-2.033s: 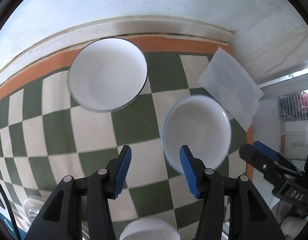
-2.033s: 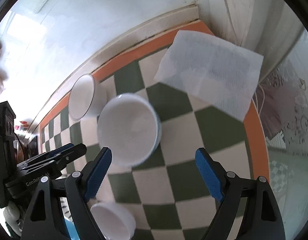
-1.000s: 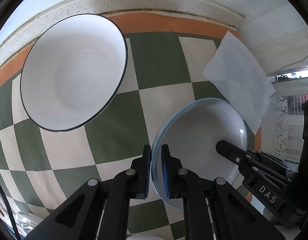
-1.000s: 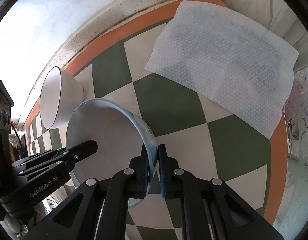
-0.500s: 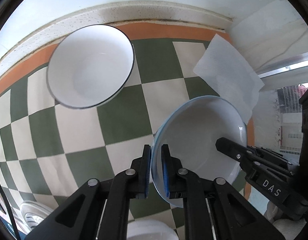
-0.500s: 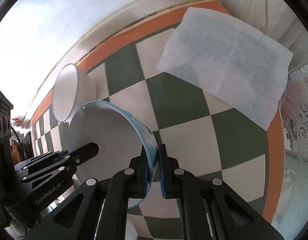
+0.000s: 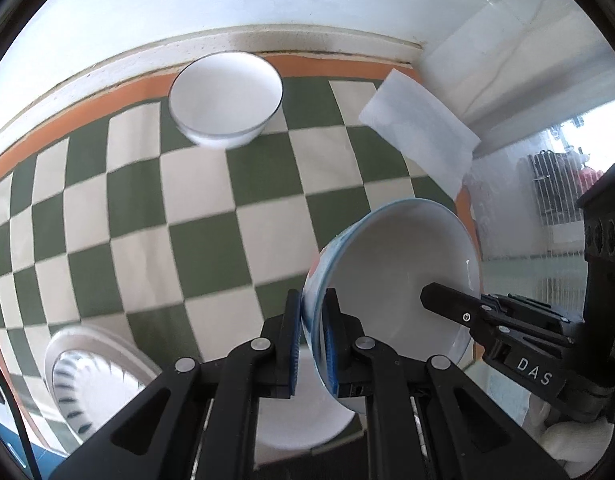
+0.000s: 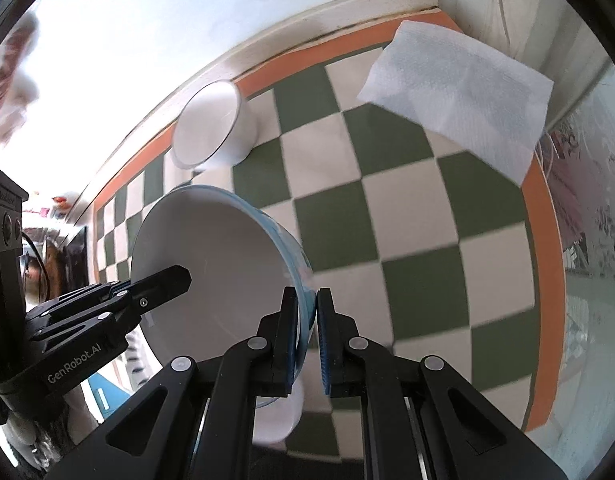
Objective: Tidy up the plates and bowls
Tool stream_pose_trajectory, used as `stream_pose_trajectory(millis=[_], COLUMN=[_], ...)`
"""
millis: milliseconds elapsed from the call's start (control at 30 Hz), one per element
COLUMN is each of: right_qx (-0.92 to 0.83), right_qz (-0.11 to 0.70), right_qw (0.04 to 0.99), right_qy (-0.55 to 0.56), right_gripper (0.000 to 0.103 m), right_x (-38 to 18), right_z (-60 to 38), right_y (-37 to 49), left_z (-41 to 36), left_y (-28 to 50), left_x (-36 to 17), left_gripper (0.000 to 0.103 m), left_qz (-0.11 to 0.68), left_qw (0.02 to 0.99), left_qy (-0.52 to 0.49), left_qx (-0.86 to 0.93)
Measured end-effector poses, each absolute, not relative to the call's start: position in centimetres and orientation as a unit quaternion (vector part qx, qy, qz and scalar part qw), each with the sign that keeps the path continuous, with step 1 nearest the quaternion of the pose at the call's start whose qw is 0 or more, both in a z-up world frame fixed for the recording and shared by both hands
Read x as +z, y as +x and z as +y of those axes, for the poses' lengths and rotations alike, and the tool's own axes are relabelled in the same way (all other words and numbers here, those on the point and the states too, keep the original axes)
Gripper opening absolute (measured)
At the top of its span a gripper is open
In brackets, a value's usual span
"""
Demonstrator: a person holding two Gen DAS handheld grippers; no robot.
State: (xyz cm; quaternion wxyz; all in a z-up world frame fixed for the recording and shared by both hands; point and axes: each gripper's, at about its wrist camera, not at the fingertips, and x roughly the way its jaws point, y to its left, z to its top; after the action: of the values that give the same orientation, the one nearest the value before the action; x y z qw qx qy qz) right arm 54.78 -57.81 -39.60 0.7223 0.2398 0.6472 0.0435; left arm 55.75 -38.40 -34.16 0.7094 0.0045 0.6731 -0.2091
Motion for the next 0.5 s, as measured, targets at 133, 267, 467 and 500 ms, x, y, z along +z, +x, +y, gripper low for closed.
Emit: stream_pose_trajectory(millis=[133,267,467,500], right_qx=[0.053,0.066,0.078,0.078], right_qz=[0.649,0.657,0.681,0.685], right_qw=[0.722,0.713,0.693,0.690], right_qy=[0.236,0.233,0.223,0.221], right_gripper=[0.011,0.011,0.011,0.011], right_x=[-38.6,-38.9,-41.3,-41.8], right_z=[-56.3,-54.3,-51.6,-51.3], right_y=[52.2,50.1,48.2,48.1], left_z=[-36.4,-34.5,-33.0,-32.8], left_y=[53.1,51.0,49.4,49.2], left_x=[-33.7,-34.2,-36.7,-37.3], left_gripper=[0.009,0.009,0.009,0.009], left_qz=[0.675,0.685,0.708,0.713], left_qw=[0.708,0.700,0.681,0.676], left_qy=[0.004,0.002,0.005,0.004], left_qx=[-0.208,-0.200,-0.187,-0.185])
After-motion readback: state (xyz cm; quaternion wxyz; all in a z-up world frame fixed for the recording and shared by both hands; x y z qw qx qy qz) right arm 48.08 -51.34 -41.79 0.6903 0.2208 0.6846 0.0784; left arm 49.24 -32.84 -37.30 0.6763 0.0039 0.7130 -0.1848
